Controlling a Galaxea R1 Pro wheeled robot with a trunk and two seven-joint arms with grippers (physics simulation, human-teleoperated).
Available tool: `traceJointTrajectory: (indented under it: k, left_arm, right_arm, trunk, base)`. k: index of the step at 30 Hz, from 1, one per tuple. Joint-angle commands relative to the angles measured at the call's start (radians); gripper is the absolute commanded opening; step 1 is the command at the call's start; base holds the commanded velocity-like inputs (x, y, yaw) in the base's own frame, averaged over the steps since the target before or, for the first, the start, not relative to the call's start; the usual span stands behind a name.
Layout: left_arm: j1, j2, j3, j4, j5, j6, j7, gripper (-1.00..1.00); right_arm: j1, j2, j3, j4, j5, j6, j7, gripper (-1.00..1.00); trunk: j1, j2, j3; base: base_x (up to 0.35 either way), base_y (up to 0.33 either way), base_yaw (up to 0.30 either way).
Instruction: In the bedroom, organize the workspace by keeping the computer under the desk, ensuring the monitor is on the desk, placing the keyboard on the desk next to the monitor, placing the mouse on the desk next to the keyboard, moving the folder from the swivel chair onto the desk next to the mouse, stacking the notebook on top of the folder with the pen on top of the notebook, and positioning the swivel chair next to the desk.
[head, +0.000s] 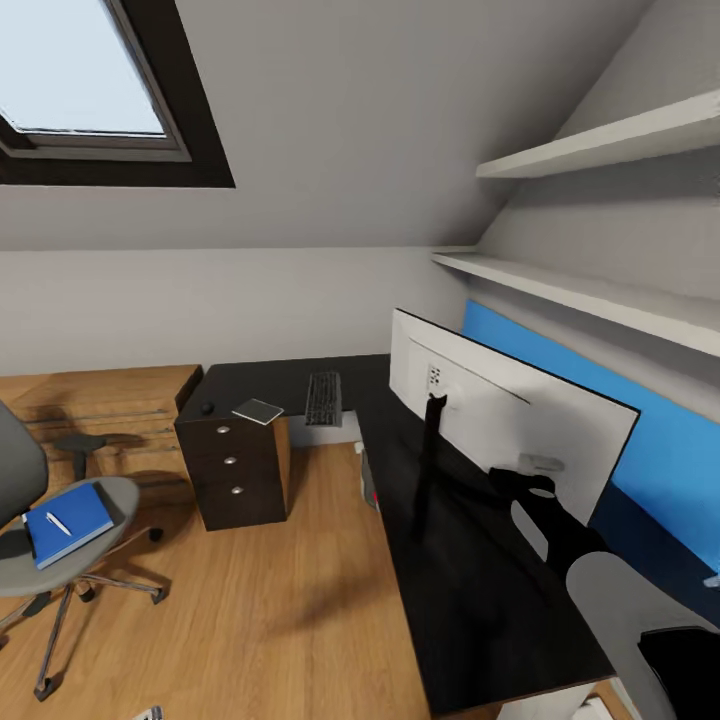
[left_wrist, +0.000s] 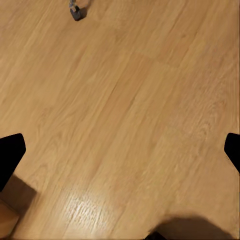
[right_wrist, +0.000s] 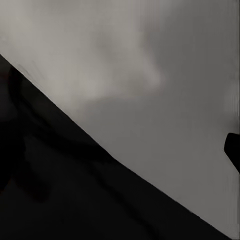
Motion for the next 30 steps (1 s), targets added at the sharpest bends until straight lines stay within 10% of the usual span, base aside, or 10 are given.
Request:
traceJointTrajectory:
  k: [1, 24, 30]
  left_arm:
    - [-0.001, 0.000, 0.000, 0.000, 0.005, -0.016, 0.002, 1.00]
    - [-0.001, -0.002, -0.001, 0.001, 0.005, -0.041, 0.000, 1.00]
    - [-0.001, -0.004, -0.002, 0.000, 0.003, -0.040, 0.000, 1.00]
  right_arm:
    - [0.000, -0.001, 0.008, -0.002, -0.004, 0.007, -0.008, 1.00]
    - [0.000, 0.005, 0.011, -0.001, -0.003, 0.008, -0.008, 1.00]
    - [0.000, 0.049, 0.012, 0.000, -0.001, 0.009, -0.009, 1.00]
  trunk:
    - [0.000, -0.001, -0.001]
    - [0.000, -0.001, -0.001]
    - [0.000, -0.001, -0.001]
  base:
    - [0.113, -0.262, 0.000]
    - [-0.053, -0.202, 0.000]
    - [-0.005, -0.058, 0.000]
